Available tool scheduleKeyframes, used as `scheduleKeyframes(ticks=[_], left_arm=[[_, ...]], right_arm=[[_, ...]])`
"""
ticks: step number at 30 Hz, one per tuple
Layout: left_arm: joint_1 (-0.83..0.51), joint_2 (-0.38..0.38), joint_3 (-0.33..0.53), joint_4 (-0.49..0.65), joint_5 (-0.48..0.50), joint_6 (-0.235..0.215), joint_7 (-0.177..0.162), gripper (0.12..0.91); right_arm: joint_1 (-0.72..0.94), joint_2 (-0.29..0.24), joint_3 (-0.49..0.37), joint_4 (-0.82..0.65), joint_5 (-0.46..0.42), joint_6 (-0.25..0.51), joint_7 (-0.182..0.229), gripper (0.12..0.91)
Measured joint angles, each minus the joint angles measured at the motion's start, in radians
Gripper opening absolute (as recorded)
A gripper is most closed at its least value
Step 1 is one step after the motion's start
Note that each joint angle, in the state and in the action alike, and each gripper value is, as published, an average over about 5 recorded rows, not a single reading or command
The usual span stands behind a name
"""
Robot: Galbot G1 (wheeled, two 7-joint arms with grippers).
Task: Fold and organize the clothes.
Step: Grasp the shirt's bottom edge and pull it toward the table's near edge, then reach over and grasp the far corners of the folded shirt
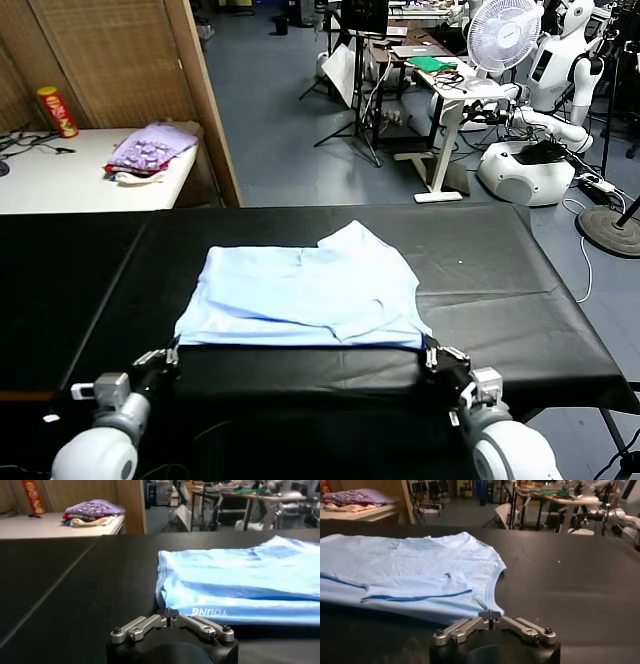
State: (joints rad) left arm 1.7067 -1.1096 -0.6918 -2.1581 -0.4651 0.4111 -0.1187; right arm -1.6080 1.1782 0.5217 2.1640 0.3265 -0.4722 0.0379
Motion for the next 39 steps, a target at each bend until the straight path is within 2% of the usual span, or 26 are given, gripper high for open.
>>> scheduleKeyframes(ticks=[4, 6, 8, 14, 17, 19, 21, 26, 31, 34, 39], left_arm=[[0.058, 0.000, -0.014, -0.034, 0.013, 0.008, -0.001, 0.125], [0.075, 0.000, -0.019, -0.047, 0.020, 0.014, -0.003, 0.131], [0.087, -0.002, -0.022, -0.059, 0.026, 0.019, -0.010, 0.175], [0.108, 0.000, -0.037, -0.092, 0.030, 0.040, -0.026, 0.470], [0.101, 0.009, -0.052, -0.099, 0.023, 0.055, -0.037, 0.621], [0.083, 0.017, -0.061, -0.098, 0.000, 0.065, -0.052, 0.720], [0.049, 0.027, -0.065, -0.092, -0.046, 0.076, -0.073, 0.775], [-0.110, 0.066, -0.031, -0.039, -0.215, 0.094, -0.132, 0.797], [-0.340, 0.108, 0.062, 0.073, -0.347, 0.136, -0.200, 0.798], [-0.470, 0.126, 0.124, 0.155, -0.400, 0.158, -0.214, 0.798], [-0.627, 0.141, 0.224, 0.282, -0.430, 0.181, -0.203, 0.798]], right_arm=[[-0.028, 0.005, -0.007, 0.030, -0.001, -0.017, 0.000, 0.165], [-0.042, 0.008, -0.008, 0.049, 0.000, -0.028, 0.003, 0.248], [-0.055, 0.009, -0.002, 0.069, 0.001, -0.040, 0.005, 0.364], [-0.077, -0.011, 0.046, 0.137, 0.039, -0.072, 0.002, 0.687], [-0.051, -0.031, 0.069, 0.144, 0.073, -0.061, 0.000, 0.778], [-0.006, -0.047, 0.071, 0.127, 0.091, -0.050, 0.001, 0.792], [0.065, -0.064, 0.059, 0.092, 0.110, -0.045, 0.004, 0.797], [0.310, -0.089, -0.027, -0.058, 0.137, -0.058, 0.034, 0.798], [0.575, -0.075, -0.153, -0.272, 0.153, -0.080, 0.071, 0.798], [0.713, -0.057, -0.228, -0.410, 0.155, -0.093, 0.075, 0.798], [0.897, -0.017, -0.337, -0.618, 0.150, -0.116, 0.057, 0.798]])
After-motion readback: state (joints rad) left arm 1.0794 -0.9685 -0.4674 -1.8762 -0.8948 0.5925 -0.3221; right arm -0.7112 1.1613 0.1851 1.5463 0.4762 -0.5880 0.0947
